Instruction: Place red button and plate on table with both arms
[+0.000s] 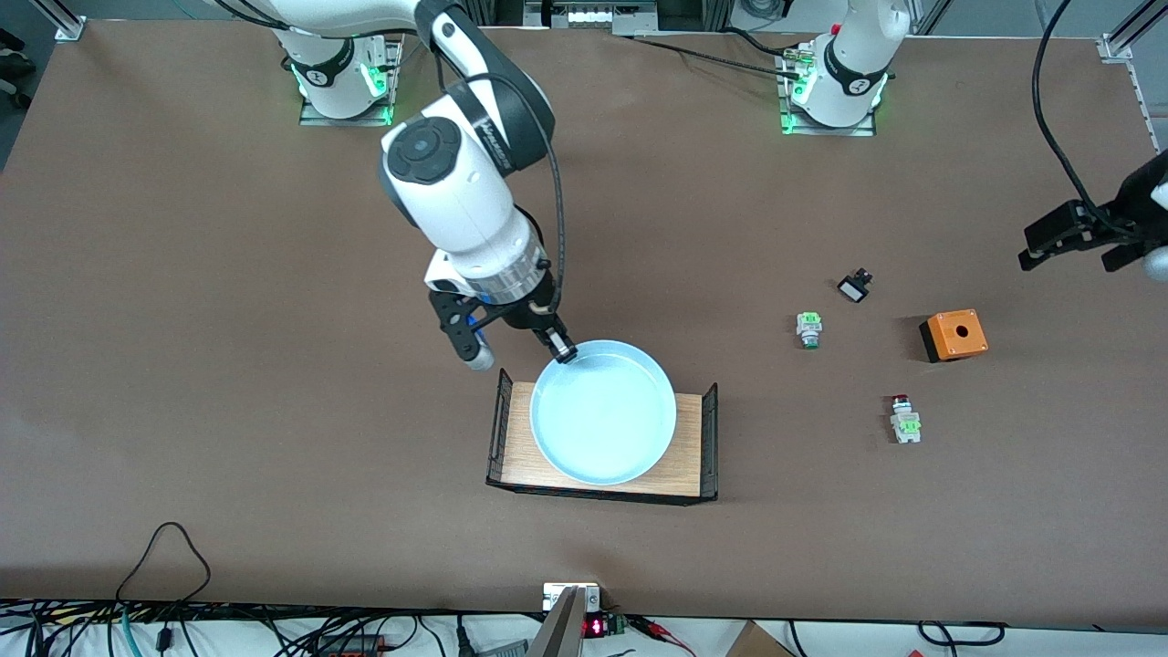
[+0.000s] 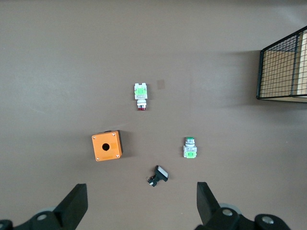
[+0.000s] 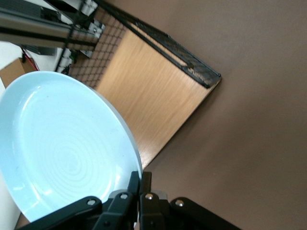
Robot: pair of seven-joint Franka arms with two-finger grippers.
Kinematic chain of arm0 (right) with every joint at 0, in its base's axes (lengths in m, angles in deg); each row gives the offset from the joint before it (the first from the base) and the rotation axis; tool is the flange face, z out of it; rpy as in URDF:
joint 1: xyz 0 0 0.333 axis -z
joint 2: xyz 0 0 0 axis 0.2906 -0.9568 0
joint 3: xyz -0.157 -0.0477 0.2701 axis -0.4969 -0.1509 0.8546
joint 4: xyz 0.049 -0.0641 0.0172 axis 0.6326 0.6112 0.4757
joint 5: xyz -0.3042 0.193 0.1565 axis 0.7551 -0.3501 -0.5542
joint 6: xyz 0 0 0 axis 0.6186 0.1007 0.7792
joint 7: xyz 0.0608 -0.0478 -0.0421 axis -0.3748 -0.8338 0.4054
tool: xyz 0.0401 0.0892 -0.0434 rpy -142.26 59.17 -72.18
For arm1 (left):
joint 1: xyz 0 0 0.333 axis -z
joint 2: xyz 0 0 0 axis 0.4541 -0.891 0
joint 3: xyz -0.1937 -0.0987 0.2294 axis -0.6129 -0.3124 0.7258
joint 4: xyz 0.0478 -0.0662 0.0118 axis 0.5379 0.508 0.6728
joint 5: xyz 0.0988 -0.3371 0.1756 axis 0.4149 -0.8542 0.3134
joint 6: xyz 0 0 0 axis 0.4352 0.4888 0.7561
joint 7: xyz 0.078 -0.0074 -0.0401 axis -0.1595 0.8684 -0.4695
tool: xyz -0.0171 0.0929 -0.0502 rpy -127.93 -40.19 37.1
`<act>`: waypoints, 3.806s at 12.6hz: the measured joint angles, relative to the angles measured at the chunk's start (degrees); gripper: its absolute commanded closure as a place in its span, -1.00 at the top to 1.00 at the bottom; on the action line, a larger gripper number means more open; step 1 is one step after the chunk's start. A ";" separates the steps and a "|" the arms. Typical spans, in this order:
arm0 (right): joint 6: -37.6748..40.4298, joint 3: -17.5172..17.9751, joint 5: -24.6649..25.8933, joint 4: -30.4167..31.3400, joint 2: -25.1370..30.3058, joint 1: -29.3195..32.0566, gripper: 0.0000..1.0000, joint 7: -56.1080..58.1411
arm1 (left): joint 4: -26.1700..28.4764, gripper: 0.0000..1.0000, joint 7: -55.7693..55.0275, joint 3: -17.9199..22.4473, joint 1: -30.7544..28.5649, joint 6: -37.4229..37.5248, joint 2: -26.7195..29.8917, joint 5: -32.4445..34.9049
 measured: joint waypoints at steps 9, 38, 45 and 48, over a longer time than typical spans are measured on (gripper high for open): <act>3.98 -0.27 -1.72 2.46 5.84 4.02 -1.00 7.06 | 0.05 1.00 -1.83 0.24 1.20 0.75 2.17 0.02; 5.16 -0.29 3.13 51.27 21.20 39.42 -1.00 91.93 | 0.10 1.00 -4.61 0.33 1.45 1.97 2.27 0.02; -9.27 -0.29 3.12 62.19 21.82 42.55 -1.00 98.45 | 0.10 1.00 -4.60 0.16 1.46 1.98 2.27 0.02; -10.94 -0.14 3.10 62.83 20.78 42.58 0.10 98.47 | 0.10 1.00 -4.60 0.00 1.48 1.98 2.27 0.02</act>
